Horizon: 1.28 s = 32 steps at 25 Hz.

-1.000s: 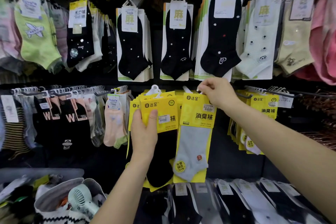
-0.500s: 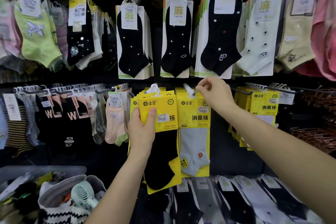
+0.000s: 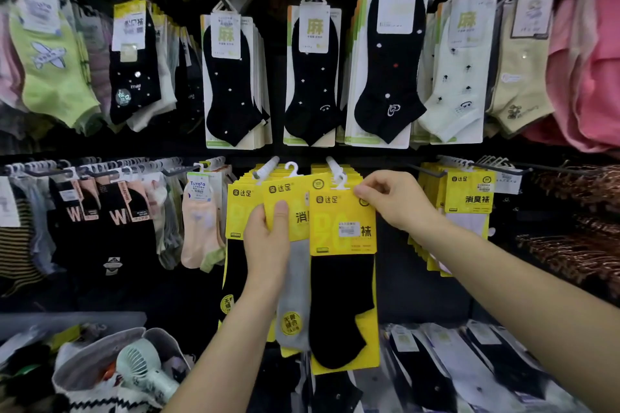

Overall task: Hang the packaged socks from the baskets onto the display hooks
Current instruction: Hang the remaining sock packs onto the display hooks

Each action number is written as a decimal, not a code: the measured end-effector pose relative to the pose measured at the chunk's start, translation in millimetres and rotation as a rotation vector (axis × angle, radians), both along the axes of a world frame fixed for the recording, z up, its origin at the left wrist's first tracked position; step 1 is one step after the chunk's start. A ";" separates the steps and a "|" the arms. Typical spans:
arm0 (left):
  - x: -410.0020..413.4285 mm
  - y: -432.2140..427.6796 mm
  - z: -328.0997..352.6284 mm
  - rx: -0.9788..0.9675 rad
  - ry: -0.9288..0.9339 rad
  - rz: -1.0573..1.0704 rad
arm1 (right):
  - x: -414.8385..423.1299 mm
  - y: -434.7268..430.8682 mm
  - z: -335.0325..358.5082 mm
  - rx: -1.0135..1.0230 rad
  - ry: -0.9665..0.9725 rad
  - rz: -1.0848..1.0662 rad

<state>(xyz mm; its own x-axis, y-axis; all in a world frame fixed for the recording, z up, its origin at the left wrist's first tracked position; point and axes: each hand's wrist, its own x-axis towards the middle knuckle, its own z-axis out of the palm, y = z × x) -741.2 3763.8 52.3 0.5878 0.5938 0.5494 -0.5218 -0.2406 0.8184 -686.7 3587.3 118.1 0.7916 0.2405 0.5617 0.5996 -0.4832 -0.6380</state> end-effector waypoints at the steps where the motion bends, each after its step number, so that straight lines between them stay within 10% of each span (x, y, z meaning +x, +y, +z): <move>1: 0.0 4.9 0.9 -0.017 -0.006 0.011 | 2.3 -4.7 -0.6 0.006 0.024 -0.007; 21: -0.9 11.3 14.2 -0.009 0.075 -0.193 | 38.2 8.5 -5.3 0.049 -0.029 -0.259; 32: 15.5 -47.4 10.1 0.025 0.143 -0.253 | 13.5 -12.3 -26.0 0.348 0.064 0.127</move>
